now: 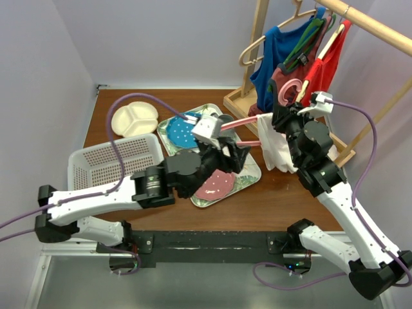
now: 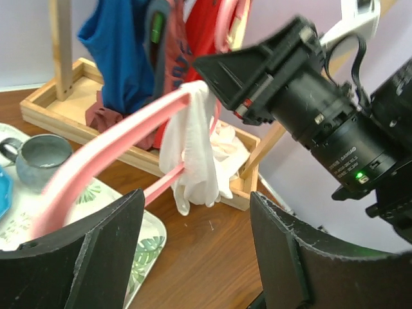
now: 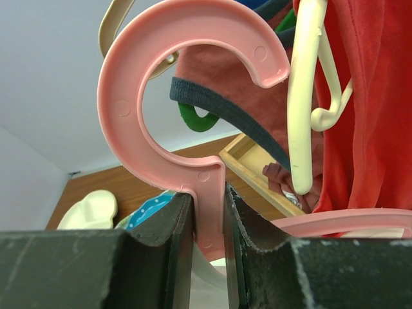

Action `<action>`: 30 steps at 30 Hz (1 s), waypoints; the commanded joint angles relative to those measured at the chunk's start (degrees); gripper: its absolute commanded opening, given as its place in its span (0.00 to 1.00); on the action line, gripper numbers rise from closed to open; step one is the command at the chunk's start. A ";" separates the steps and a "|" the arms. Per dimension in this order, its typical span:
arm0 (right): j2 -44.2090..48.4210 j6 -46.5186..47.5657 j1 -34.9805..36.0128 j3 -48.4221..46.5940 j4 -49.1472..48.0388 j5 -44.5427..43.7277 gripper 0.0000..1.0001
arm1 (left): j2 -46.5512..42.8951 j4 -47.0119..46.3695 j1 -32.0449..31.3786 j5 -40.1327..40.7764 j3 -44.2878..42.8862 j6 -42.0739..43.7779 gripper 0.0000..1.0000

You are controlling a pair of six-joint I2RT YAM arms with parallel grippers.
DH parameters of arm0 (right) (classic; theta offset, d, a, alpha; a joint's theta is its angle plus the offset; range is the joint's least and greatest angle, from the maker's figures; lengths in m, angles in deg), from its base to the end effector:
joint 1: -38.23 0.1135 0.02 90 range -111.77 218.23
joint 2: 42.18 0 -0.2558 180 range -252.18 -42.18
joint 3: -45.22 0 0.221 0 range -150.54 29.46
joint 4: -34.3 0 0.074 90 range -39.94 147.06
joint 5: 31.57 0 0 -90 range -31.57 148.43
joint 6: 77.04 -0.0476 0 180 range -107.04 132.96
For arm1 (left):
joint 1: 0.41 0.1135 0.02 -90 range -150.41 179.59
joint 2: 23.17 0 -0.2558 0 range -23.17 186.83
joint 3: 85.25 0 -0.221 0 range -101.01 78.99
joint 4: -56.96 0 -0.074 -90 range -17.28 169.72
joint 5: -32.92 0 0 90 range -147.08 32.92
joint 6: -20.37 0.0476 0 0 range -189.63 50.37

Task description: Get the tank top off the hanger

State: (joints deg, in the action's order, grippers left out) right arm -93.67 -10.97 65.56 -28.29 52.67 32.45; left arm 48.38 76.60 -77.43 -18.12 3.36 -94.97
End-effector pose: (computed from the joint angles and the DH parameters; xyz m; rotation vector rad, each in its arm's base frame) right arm 0.1714 0.0651 0.4040 0.3200 1.4912 0.3748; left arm 0.0871 -0.2446 0.4315 0.1794 1.6258 -0.8634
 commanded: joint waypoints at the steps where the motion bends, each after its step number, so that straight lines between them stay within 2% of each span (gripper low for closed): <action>1: 0.42 -2.44 0.62 -2.62 -2.79 -0.56 0.00 | 5.86 -6.94 -0.33 -2.75 -4.96 5.56 0.70; 6: 2.00 -3.23 0.88 -2.27 -1.38 -0.13 0.00 | 11.41 -8.97 -0.24 5.75 -7.07 8.02 0.70; 11: 4.20 -4.73 0.71 -1.75 -0.42 1.89 0.00 | 16.42 -14.33 0.19 8.68 -8.56 11.89 0.72; 17: 7.01 -6.05 0.88 -0.43 0.02 3.74 0.00 | 18.98 -14.34 5.10 2.89 -9.09 6.46 0.71; 20: 7.54 -6.49 0.79 0.45 -0.24 4.53 0.00 | 18.54 -16.70 7.57 -4.84 -7.26 3.81 0.70; 27: 7.80 -7.28 0.79 2.82 -2.35 6.38 0.00 | 19.06 -23.83 7.84 -8.46 -4.43 7.93 0.70; 30: 8.06 -7.54 0.79 3.61 -2.44 6.73 0.00 | 19.94 -24.62 7.84 -8.64 -4.08 8.47 0.66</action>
State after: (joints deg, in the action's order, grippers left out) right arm -86.74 -16.50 66.05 -24.95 55.05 36.95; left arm 67.94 58.22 -69.58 -24.83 -1.23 -88.00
